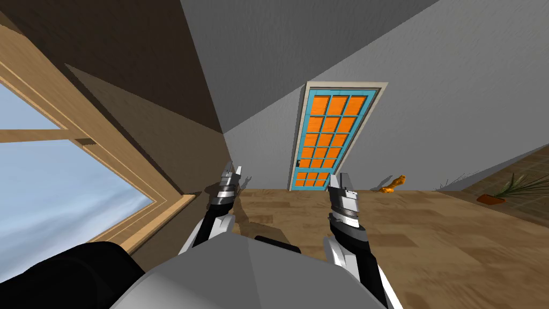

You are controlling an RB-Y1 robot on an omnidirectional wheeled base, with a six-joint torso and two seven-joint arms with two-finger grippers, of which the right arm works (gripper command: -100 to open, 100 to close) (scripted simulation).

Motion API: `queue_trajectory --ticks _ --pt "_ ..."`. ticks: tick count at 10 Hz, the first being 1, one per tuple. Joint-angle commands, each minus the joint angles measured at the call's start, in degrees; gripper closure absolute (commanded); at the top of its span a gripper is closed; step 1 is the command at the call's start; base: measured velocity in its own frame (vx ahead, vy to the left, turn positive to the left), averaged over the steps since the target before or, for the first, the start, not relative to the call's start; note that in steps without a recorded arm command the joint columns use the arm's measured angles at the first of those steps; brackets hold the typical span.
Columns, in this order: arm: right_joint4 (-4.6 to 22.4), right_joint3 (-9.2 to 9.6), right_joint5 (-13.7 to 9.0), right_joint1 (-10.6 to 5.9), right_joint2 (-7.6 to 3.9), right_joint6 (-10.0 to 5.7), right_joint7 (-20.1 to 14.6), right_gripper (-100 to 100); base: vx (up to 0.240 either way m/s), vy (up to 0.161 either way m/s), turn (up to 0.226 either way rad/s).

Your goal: Pull the door open

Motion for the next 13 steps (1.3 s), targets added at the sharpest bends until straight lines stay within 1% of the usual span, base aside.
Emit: queue_trajectory --ticks 1,2,3,4,5,10,13 --pt "2.01 -0.43 0.46 -0.65 -0.46 -0.37 1.45 -100 0.076 -0.007 0.023" --pt "2.75 -0.59 0.63 -0.88 -0.61 -0.51 1.98 -100 0.111 -0.026 0.024" --pt "4.21 -0.90 0.97 -1.36 -0.91 -0.78 3.04 -100 0.132 -0.029 0.027" --pt "5.12 -1.10 1.17 -1.65 -1.08 -0.95 3.69 -100 0.130 -0.018 0.023" --pt "7.23 -1.55 1.66 -2.33 -1.44 -1.34 5.22 -100 0.138 0.000 0.025" --pt "13.42 -2.88 3.07 -4.32 -2.38 -2.48 9.68 -100 0.102 -0.024 0.024" --pt "17.87 -3.83 4.09 -5.75 -2.94 -3.30 12.90 -100 0.098 -0.015 0.026"
